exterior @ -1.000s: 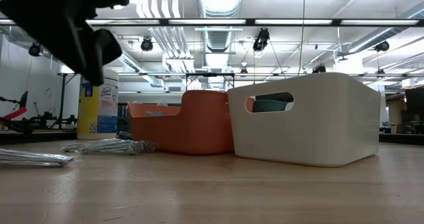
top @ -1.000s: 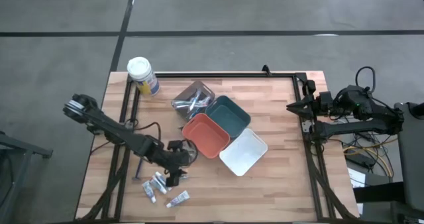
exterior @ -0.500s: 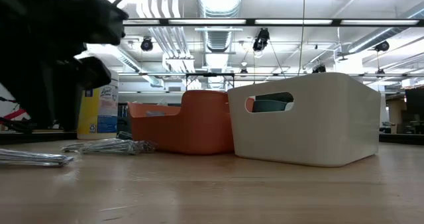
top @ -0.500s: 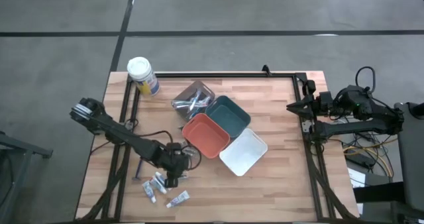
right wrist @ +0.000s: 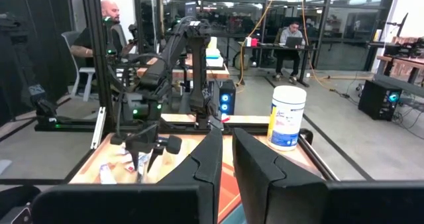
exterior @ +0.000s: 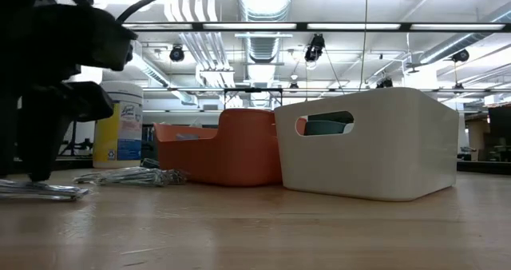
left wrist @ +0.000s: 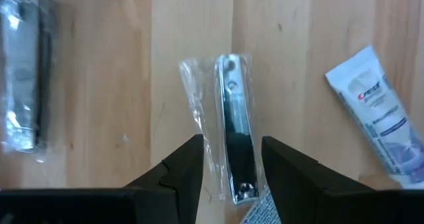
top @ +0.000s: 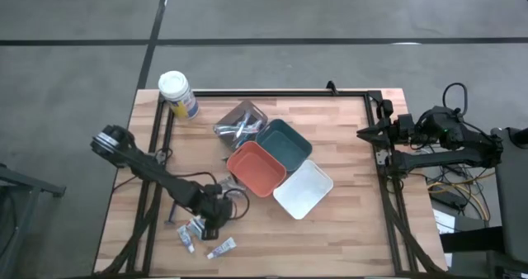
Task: Pick & Place Travel size toiletries
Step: Put the nail cutter into the orange bin
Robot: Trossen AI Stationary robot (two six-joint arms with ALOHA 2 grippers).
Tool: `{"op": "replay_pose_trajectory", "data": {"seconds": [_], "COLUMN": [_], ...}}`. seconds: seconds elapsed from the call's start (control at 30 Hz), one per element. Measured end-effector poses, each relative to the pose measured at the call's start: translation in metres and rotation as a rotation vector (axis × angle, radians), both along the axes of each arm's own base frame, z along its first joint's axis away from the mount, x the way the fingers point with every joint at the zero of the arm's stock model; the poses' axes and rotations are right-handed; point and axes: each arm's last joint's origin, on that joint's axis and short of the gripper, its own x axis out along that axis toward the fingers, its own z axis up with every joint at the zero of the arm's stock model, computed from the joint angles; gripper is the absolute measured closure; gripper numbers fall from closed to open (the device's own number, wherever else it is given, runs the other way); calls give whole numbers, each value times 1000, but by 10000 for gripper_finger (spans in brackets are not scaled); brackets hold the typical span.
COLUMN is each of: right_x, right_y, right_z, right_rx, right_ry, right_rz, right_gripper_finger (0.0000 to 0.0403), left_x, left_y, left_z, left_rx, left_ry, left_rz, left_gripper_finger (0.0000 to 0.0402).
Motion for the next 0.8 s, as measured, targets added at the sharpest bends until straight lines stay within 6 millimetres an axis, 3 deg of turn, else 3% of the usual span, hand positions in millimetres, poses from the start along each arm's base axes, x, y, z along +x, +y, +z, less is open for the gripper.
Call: {"op": "replay_pose_trajectory", "data": {"seconds": [0.5,0.8], "right_x": [0,0], "right_y": [0,0], "right_z": [0,0], "right_rx": [1,1], "right_ry": [0,0], "right_rz": [0,0], "right_gripper_finger": [369,369], "left_x": [1,1], "left_y": [-5,-3], "left_z": [-15,-14], "left_rx": [46,68], "left_ry": [38,28], "left_rz": [13,20], "left_gripper_finger": [249,316]}}
